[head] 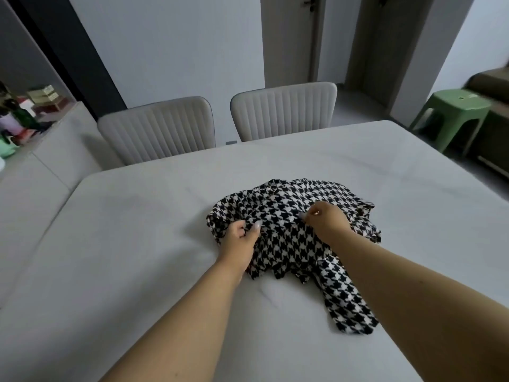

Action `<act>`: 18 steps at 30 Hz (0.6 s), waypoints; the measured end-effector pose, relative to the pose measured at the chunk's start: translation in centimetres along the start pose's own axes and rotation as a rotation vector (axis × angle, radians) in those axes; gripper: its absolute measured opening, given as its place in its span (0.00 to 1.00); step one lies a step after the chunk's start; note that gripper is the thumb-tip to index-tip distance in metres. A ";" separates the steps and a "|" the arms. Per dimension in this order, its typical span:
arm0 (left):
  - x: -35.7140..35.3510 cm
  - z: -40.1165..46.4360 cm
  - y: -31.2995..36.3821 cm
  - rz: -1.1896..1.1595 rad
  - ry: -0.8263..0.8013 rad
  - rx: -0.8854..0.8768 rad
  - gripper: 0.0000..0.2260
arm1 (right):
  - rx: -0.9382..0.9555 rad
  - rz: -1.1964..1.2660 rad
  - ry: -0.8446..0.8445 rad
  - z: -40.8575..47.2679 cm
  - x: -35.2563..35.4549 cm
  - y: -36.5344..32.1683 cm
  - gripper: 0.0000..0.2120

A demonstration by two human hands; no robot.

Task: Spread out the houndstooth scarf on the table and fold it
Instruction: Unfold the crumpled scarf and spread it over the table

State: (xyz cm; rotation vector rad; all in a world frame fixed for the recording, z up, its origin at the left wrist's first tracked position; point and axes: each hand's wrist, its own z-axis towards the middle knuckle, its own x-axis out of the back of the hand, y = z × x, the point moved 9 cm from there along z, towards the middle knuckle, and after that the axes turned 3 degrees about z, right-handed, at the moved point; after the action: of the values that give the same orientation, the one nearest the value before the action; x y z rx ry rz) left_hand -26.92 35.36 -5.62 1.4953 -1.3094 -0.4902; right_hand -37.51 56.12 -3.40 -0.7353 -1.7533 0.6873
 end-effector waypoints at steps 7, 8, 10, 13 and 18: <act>1.0 0.5 8.3 -0.108 -0.061 -0.235 0.31 | 0.588 0.096 0.159 -5.9 0.9 -9.8 0.07; 0.7 0.7 8.5 -0.140 -0.127 -0.183 0.34 | 0.663 0.123 0.117 -6.9 0.3 -10.7 0.06; 0.5 0.5 8.2 -0.097 -0.216 -0.097 0.28 | 0.686 0.172 -0.002 -8.2 -1.4 -11.0 0.04; 1.8 0.6 7.6 -0.081 -0.134 -0.110 0.11 | 0.564 0.287 -0.028 -8.7 -2.1 -9.2 0.07; 5.5 -0.6 8.0 -0.381 -0.086 -0.152 0.17 | 0.403 0.223 0.330 -8.0 1.8 -5.3 0.12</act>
State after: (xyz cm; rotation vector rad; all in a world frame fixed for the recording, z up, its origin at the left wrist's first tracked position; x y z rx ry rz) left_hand -28.47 31.82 3.32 1.6137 -1.0256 -0.8885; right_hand -31.09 54.86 3.79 -0.7192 -1.1947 0.9753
